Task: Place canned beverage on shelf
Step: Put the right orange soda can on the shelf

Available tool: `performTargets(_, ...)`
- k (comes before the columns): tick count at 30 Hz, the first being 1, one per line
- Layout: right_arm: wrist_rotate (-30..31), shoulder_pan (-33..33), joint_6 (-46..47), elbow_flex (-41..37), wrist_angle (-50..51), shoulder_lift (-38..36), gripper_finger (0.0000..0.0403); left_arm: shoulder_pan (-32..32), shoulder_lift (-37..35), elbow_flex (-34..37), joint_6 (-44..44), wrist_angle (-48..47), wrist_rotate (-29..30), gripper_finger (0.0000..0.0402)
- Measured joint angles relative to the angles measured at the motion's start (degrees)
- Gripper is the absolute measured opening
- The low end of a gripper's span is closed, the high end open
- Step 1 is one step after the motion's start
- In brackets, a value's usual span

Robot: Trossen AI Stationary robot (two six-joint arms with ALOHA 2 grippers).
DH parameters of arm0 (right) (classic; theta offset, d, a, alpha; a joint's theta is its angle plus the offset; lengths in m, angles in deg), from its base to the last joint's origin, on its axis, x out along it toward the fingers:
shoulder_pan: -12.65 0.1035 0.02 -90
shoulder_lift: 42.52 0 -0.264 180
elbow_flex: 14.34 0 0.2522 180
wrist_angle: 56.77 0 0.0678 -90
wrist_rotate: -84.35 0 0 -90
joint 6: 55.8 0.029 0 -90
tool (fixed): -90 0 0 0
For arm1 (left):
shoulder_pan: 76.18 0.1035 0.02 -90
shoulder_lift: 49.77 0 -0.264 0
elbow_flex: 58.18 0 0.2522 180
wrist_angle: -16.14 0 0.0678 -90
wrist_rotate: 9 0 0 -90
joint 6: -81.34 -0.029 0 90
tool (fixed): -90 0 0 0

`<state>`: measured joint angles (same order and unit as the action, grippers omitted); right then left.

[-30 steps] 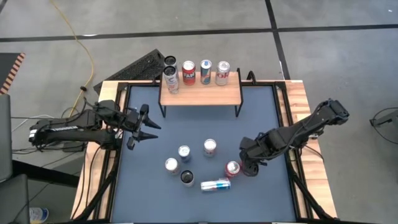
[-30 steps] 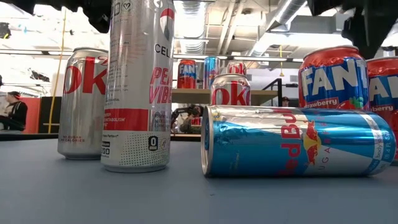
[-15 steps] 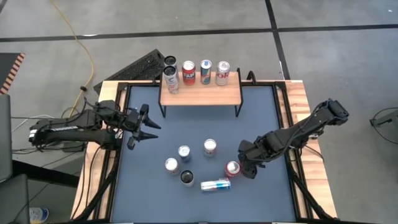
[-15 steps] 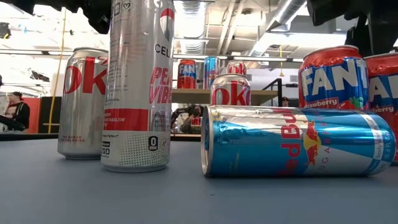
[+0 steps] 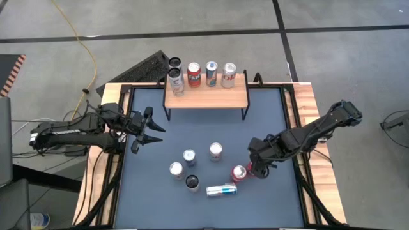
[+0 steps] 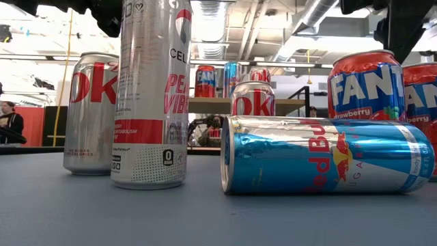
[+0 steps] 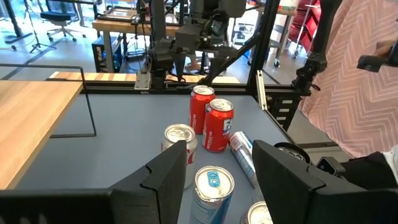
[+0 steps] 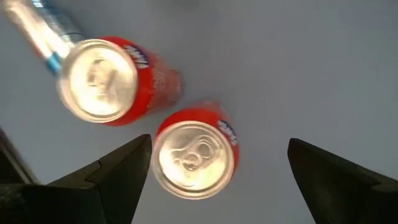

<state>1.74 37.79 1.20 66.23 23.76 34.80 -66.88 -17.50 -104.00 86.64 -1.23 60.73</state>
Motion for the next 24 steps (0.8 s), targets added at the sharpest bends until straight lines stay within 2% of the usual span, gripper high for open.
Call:
performTargets(4, -0.3, 0.4, 0.6, 0.0, 0.5, 2.5, 0.0375, 0.0, 0.0, 0.0, 0.0, 0.0, -0.1, 0.0174)
performTargets(11, -5.8, 0.2, 1.2, 0.0, 0.6, 5.7, 0.0375, 0.0, 0.0, 0.0, 0.1, -0.9, -0.2, 0.0174)
performTargets(24, -4.8, 0.2, 1.5, 0.0, 0.3, 5.5, 0.0375, 0.0, 0.0, 0.0, 0.1, -2.2, -0.1, 0.0174)
